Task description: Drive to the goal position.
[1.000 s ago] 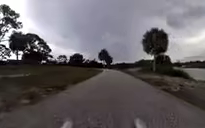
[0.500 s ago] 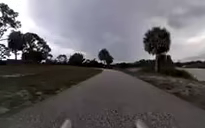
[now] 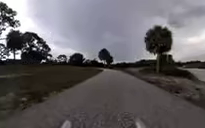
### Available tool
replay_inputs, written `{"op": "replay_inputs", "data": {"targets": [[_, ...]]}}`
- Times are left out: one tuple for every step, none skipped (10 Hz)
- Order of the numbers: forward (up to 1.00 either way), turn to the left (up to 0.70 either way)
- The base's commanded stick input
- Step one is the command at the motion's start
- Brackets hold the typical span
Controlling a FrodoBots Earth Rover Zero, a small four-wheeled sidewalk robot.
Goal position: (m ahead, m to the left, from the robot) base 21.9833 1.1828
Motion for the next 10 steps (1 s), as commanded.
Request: {"op": "replay_inputs", "data": {"targets": [[1.0,0.0],[1.0,0.0],[1.0,0.0],[1.0,0.0],[1.0,0.0],[1.0,0.0],[1.0,0.0],[1.0,0.0],[1.0,0.0],[1.0,0.0]]}}
